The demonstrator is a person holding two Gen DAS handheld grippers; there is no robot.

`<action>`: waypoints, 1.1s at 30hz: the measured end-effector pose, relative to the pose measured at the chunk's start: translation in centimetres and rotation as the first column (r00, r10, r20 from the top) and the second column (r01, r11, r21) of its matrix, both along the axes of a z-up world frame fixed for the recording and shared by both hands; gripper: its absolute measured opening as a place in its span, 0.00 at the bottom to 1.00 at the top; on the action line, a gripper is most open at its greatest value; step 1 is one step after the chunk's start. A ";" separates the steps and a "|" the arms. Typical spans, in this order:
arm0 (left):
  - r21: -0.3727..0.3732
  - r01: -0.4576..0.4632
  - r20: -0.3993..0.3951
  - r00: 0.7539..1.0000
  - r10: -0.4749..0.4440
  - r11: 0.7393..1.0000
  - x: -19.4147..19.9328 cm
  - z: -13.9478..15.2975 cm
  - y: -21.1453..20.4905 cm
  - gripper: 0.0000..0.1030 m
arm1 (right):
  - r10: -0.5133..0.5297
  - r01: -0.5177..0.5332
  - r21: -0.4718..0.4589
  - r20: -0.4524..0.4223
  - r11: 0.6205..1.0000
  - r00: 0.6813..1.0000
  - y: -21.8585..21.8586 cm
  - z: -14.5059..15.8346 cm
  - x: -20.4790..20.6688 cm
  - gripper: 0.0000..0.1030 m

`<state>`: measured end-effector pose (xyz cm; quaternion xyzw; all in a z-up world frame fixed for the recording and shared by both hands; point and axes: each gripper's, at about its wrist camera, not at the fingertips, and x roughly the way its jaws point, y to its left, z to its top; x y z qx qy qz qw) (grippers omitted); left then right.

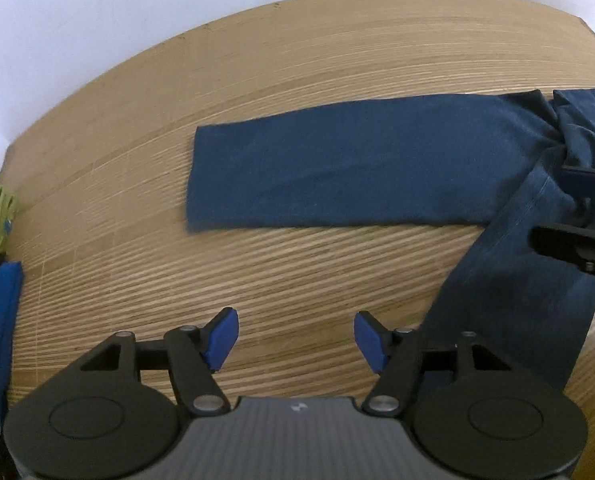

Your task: Fold clothes

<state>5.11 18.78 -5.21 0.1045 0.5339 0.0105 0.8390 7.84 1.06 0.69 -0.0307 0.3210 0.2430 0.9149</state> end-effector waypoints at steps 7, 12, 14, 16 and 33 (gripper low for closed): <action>-0.009 -0.090 0.019 0.996 0.090 0.996 -0.7 0.1 3.1 0.67 | 0.196 -0.196 -0.045 -0.010 0.980 0.981 7.1 -0.8 3.5 0.54; -0.008 -0.146 0.018 0.989 0.146 0.989 -3.2 0.2 5.3 0.67 | 0.266 -0.264 -0.101 0.002 0.959 0.964 14.0 -2.9 8.0 0.54; -0.028 -0.184 0.016 0.983 0.185 0.982 -4.2 0.2 6.3 0.68 | 0.287 -0.287 -0.109 -0.021 0.952 0.958 16.1 -3.5 9.4 0.54; -0.037 -0.209 0.013 0.978 0.210 0.977 -4.8 -0.1 7.1 0.68 | 0.300 -0.302 -0.160 -0.035 0.940 0.953 17.4 -4.3 10.0 0.54; -0.013 -0.257 0.016 0.966 0.257 0.966 -5.8 0.3 9.9 0.68 | 0.534 -0.515 0.165 -0.111 0.841 0.838 19.6 -3.4 5.8 0.12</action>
